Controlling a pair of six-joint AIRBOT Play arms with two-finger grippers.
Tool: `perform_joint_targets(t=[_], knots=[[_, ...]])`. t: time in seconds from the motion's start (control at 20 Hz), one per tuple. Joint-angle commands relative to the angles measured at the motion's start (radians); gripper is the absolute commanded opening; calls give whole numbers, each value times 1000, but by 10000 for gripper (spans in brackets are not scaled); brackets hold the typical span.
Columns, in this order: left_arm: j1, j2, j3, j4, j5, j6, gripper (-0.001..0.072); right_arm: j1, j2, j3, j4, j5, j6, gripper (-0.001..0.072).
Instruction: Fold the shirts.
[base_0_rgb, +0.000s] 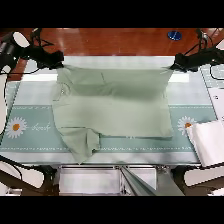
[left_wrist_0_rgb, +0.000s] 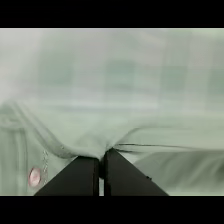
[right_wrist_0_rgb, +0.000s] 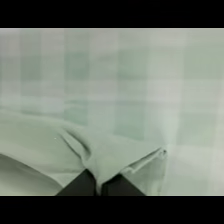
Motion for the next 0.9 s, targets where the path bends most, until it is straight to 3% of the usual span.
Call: perform_joint_targets(t=[0.0,0.3,0.35,0.4,0.45,0.7,0.85], knots=[[19,-16,-13,-15,-339,149,17,-22,-10,-2,-98,245,-43,21],[16,-34,-225,-13,-256,152,18,-19,-11,-227,-106,153,-40,21],[14,-40,-239,-13,-235,132,53,-19,-11,-251,-90,127,-31,50],[10,-50,-241,-23,-252,103,194,-19,-11,-266,-79,114,-8,261],[5,-60,-239,-43,-293,124,503,-17,-10,-269,-77,128,-2,416],[69,49,-247,-37,-361,138,510,-82,137,-272,-216,213,61,418],[208,253,-403,-47,-312,143,510,-198,342,-381,-278,126,89,417]])
